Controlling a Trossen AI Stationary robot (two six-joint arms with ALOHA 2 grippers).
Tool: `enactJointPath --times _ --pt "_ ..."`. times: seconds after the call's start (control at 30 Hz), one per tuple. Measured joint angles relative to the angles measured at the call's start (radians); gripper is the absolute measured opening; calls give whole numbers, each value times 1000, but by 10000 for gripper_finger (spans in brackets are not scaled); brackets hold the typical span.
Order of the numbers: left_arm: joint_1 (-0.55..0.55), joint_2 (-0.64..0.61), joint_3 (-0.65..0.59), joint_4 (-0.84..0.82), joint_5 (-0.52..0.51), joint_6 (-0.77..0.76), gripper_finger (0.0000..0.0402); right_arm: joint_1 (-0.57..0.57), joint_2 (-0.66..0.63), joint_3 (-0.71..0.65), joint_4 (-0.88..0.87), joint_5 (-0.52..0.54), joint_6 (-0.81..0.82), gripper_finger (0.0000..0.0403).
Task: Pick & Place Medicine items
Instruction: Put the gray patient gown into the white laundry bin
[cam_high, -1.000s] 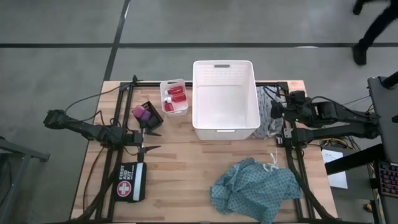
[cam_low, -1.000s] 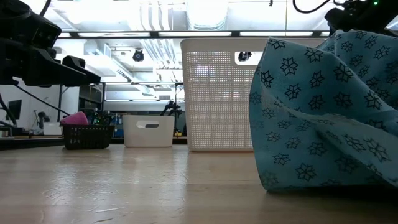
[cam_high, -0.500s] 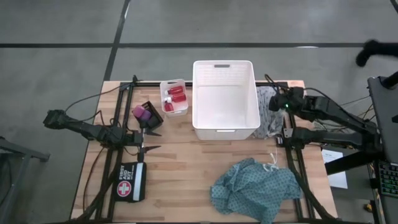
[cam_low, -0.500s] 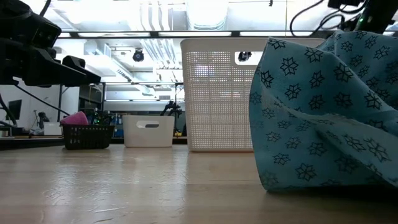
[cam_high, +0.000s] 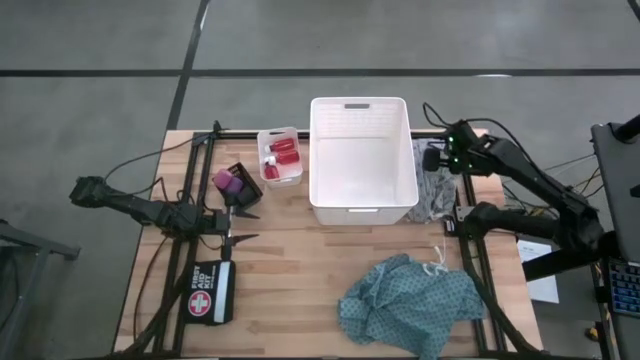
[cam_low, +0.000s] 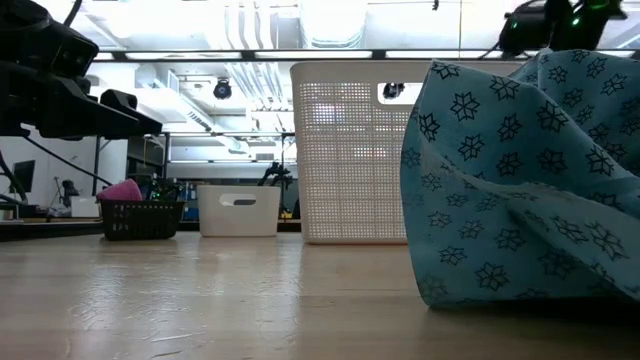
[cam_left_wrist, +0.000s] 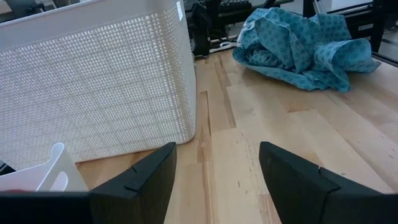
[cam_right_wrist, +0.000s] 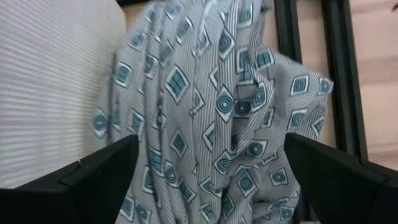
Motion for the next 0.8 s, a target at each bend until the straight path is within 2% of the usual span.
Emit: enactJointPath --times 0.47,0.8 --pt "0 0 0 0 0 -3 235 -7 222 -36 107 -24 26 400" --pt "0 0 0 0 0 -4 235 -7 362 -38 113 -24 29 400"
